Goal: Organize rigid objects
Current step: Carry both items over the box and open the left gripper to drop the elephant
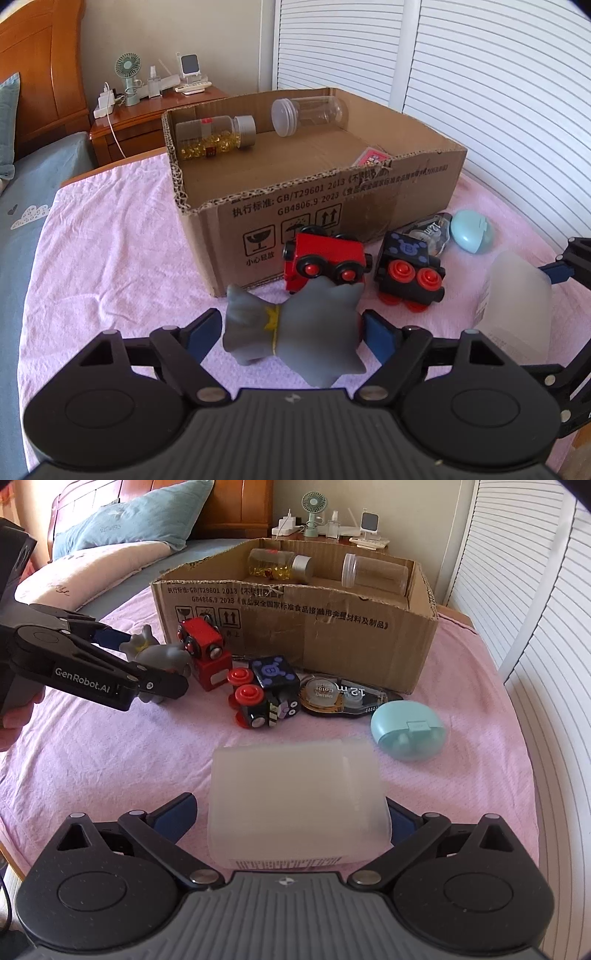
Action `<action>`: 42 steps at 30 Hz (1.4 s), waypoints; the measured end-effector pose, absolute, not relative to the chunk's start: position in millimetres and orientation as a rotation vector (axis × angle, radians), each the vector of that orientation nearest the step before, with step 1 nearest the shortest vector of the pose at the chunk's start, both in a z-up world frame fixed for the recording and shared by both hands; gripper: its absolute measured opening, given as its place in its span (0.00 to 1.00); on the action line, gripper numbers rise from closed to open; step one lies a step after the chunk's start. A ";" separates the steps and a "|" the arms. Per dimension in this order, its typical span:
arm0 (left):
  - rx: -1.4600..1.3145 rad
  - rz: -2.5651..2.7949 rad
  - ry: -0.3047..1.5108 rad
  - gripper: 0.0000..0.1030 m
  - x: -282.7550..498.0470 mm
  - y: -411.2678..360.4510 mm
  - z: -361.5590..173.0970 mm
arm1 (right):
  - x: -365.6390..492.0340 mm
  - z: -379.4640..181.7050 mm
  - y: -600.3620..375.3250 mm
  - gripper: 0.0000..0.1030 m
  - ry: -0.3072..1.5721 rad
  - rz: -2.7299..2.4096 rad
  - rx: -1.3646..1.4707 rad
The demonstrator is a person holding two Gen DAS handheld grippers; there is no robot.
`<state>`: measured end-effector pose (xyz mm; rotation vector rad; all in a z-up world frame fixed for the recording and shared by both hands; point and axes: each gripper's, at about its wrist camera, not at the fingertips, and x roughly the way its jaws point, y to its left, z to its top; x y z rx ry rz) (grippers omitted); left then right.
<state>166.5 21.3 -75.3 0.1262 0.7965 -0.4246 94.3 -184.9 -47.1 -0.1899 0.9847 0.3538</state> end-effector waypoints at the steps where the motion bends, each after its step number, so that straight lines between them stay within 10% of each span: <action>1: 0.124 -0.427 0.797 0.78 166.9 21.4 -74.8 | 94.4 -45.6 -183.9 1.00 0.979 0.357 -0.197; 13: 0.160 -0.429 0.807 0.70 165.5 16.1 -69.3 | 97.5 -44.7 -183.1 0.84 1.007 0.324 -0.254; 42: 0.227 -0.465 0.739 0.69 214.1 -8.8 27.7 | 153.2 31.6 -210.5 0.84 0.882 0.414 -0.214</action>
